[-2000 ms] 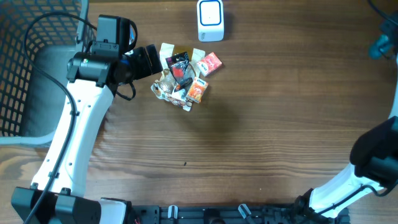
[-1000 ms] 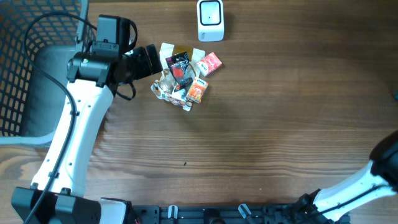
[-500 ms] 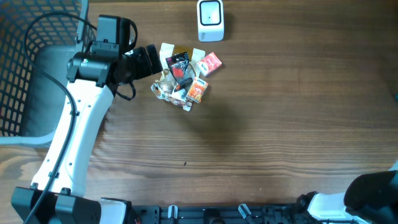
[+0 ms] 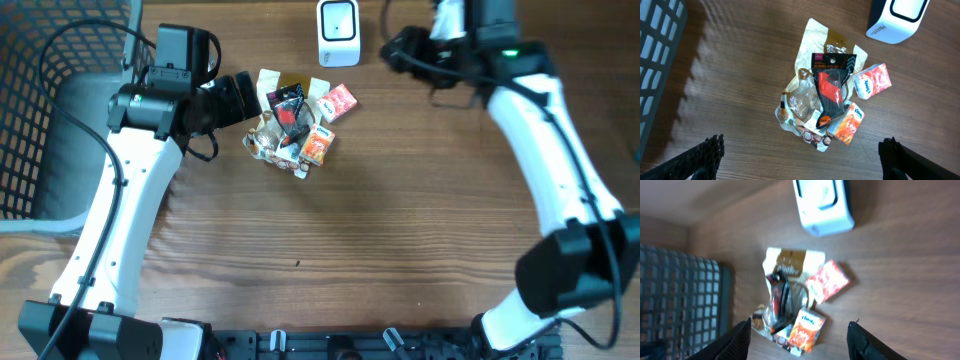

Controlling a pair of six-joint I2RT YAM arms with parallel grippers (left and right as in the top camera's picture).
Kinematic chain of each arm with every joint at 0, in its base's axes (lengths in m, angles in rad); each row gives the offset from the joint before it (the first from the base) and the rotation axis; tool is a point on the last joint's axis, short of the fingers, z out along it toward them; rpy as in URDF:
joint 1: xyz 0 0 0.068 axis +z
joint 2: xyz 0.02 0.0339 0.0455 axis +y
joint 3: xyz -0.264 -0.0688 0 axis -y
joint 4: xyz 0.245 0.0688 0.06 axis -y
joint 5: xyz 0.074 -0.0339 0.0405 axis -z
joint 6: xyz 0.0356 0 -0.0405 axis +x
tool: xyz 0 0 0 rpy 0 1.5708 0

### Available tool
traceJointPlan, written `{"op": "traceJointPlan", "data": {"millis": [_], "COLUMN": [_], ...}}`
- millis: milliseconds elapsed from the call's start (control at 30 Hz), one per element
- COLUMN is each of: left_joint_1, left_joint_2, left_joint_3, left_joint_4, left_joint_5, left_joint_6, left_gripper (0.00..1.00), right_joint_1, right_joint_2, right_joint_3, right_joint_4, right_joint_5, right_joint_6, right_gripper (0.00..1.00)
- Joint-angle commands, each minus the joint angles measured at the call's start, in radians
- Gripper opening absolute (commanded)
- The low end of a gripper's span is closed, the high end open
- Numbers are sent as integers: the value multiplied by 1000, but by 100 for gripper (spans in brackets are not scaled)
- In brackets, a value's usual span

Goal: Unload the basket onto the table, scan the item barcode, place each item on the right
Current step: 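Return the right gripper to the pile and grasp the orange Kleenex pack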

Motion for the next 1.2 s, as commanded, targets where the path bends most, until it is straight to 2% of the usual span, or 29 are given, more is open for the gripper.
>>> {"op": "traceJointPlan", "data": {"millis": [0,100,300,533,667,800,967,1167], "left_joint_1": [2,2,2,2,2,2,2,2], "left_joint_2": [4,4,4,4,4,4,4,4], "left_joint_3": [3,3,3,3,3,3,3,3], "left_joint_4": [2,2,2,2,2,2,2,2], "left_joint_5": [-6,-6,-6,-6,-6,-6,-6,-6], "left_joint_6": [-9,-9,-9,-9,-9,-9,-9,-9], "left_gripper": [100,100,100,100,100,100,100,100], "right_joint_1": [93,175,264,304,306,270,230,246], "right_joint_2": [114,213,327,410,433,387,265,179], "right_joint_3": [6,6,6,6,7,22,22,22], "right_joint_4": [3,2,10,18,-32,-143,-245,-244], "right_joint_5": [69,68,77,137,263,397,520,433], "right_joint_6": [89,157,216,245,244,203,116,-34], "right_gripper": [59,47,41,37,34,36,47,59]}}
